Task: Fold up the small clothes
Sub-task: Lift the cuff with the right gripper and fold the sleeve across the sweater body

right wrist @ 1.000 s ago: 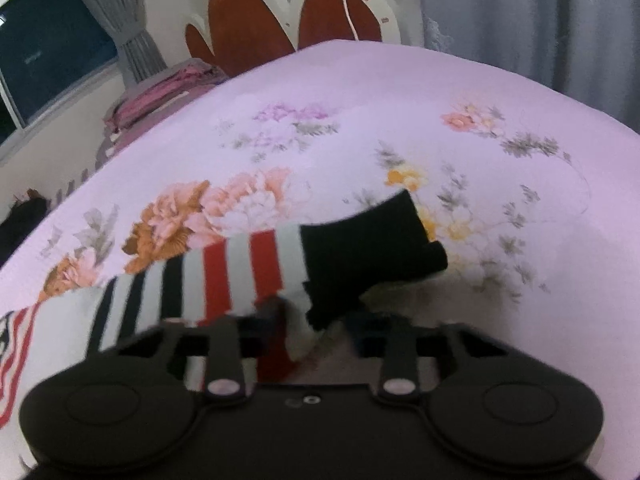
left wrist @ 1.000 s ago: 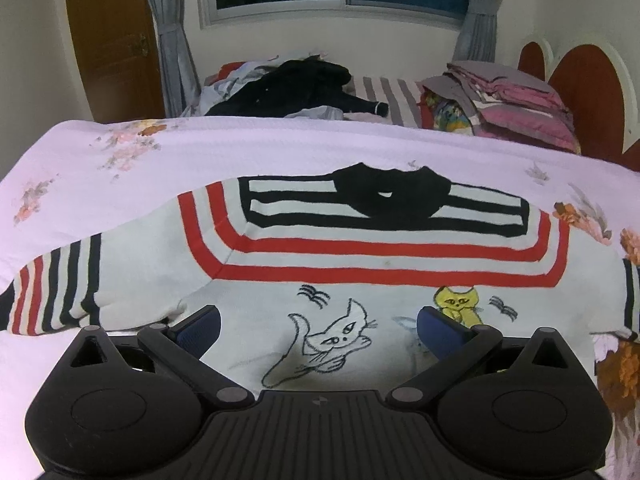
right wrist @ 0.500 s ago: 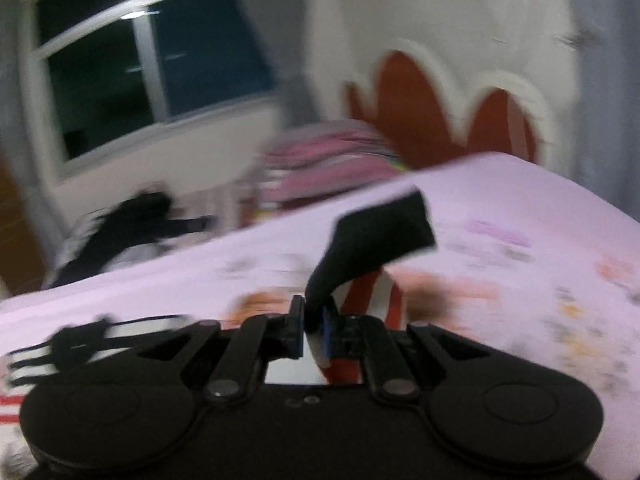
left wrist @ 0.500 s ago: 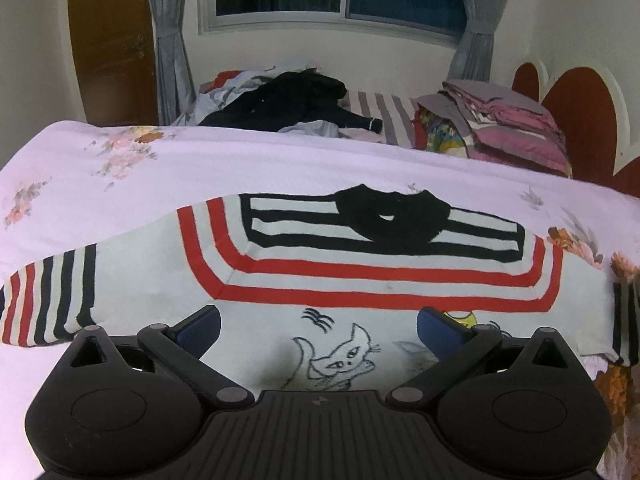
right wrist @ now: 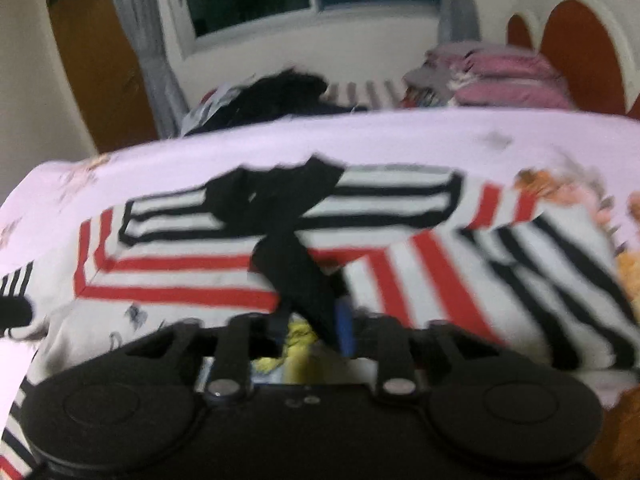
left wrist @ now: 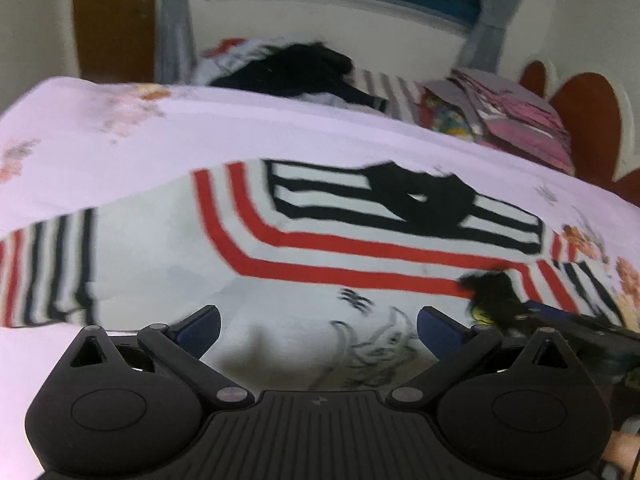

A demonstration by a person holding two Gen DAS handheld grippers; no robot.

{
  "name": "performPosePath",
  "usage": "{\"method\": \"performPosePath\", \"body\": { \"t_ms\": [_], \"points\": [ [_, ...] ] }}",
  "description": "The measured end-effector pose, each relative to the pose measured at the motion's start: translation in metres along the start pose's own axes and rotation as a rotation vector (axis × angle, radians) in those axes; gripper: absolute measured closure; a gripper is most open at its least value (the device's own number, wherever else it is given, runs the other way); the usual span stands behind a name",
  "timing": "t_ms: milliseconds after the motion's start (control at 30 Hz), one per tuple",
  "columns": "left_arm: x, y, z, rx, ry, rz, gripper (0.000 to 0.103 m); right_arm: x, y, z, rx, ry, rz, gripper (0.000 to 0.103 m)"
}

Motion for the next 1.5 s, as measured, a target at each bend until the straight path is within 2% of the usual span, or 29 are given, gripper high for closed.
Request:
{"method": "performPosePath", "body": {
  "t_ms": [33,67,167,267,367,433,600,667,800,867,900,933,1000,1033,1100,1200,1333,1400,1500],
  "points": [
    [-0.006,0.001,-0.005,0.017,0.026,0.002,0.000,0.005,0.000,0.006,-0.013,0.002,0.007,0.046],
    [-0.013,0.002,-0.009,0.033,0.056,0.010,0.000,0.007,-0.001,0.014,-0.034,0.005,0.019,0.044],
    [-0.043,0.005,-0.023,0.084,0.159,0.030,0.000,0.005,-0.004,0.046,-0.073,0.027,0.038,0.043],
    [-0.078,0.011,-0.038,0.134,0.277,0.060,0.000,-0.015,-0.001,0.071,-0.091,0.078,0.044,0.040],
    [-0.109,0.018,-0.054,0.172,0.354,0.094,0.000,-0.037,0.011,0.086,-0.085,0.140,0.051,0.040],
    [-0.124,0.021,-0.065,0.176,0.367,0.097,0.000,-0.049,0.019,0.095,-0.083,0.180,0.053,0.040],
    [-0.148,0.021,-0.073,0.122,0.365,0.052,0.001,-0.083,0.035,0.104,-0.074,0.264,-0.008,0.040],
    [-0.157,0.020,-0.073,0.114,0.384,0.032,0.019,-0.097,0.039,0.106,-0.071,0.297,-0.039,0.040],
    [-0.158,0.021,-0.073,0.108,0.389,0.011,0.023,-0.112,0.046,0.104,-0.070,0.300,-0.104,0.040],
    [-0.158,0.021,-0.073,0.110,0.384,0.003,0.053,-0.117,0.049,0.103,-0.064,0.306,-0.117,0.040],
    [-0.157,0.022,-0.075,0.111,0.377,0.004,0.057,-0.118,0.051,0.103,-0.063,0.307,-0.124,0.040],
    [-0.156,0.021,-0.075,0.112,0.381,0.011,0.065,-0.119,0.052,0.102,-0.063,0.306,-0.132,0.039],
    [-0.152,0.022,-0.075,0.118,0.385,0.012,0.089,-0.123,0.053,0.101,-0.062,0.309,-0.147,0.039],
    [-0.152,0.021,-0.075,0.119,0.391,0.014,0.097,-0.124,0.053,0.100,-0.060,0.311,-0.155,0.038],
    [-0.151,0.015,-0.071,0.097,0.410,0.032,0.097,-0.127,0.052,0.096,-0.058,0.315,-0.170,0.037],
    [-0.144,-0.007,-0.050,0.015,0.444,0.070,0.097,-0.132,0.050,0.089,-0.052,0.326,-0.184,0.036],
    [-0.123,-0.044,-0.018,-0.093,0.474,0.112,0.097,-0.134,0.046,0.078,-0.056,0.293,-0.239,0.037],
    [-0.105,-0.060,-0.011,-0.131,0.462,0.135,0.097,-0.131,0.042,0.071,-0.054,0.287,-0.227,0.042],
    [-0.071,-0.072,-0.014,-0.173,0.396,0.156,0.097,-0.126,0.037,0.060,-0.043,0.273,-0.210,0.058]
  ]
}}
Point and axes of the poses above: each gripper's, at about its wrist camera, not at the fingertips, and z roughly against the way its jaws point, x to its left, y to its underside, the point moved 9 cm from there along -z, roughly the way its jaws point, and after that the axes turned 9 degrees about -y, right-handed, at the moved point
